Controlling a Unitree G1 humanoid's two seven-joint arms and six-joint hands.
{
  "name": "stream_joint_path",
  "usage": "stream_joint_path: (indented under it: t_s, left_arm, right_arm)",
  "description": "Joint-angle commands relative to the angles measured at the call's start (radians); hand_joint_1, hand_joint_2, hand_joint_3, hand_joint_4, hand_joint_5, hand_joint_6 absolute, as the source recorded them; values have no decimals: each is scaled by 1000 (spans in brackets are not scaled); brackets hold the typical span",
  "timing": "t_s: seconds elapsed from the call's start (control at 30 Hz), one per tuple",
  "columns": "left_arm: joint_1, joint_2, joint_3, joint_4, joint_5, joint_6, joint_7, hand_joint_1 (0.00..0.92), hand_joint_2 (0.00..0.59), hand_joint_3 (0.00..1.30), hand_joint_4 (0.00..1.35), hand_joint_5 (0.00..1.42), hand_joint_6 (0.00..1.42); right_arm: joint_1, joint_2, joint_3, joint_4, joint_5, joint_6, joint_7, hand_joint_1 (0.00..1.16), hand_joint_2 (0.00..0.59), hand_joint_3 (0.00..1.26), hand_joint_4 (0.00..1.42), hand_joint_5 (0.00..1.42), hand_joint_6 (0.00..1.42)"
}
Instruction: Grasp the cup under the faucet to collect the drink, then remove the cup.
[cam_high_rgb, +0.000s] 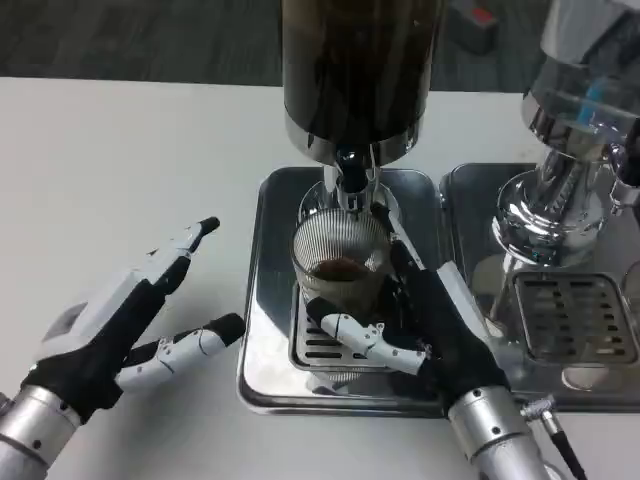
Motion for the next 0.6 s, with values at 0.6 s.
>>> stream_joint_path:
  t_s: [0.6]
  left_arm:
    - [20,10,-22,-10,-27,21,-4,0,126,0,0,13,0]
  right_arm:
    - [-48,25,-1,67,19,38,19,762,148,0,0,19,217]
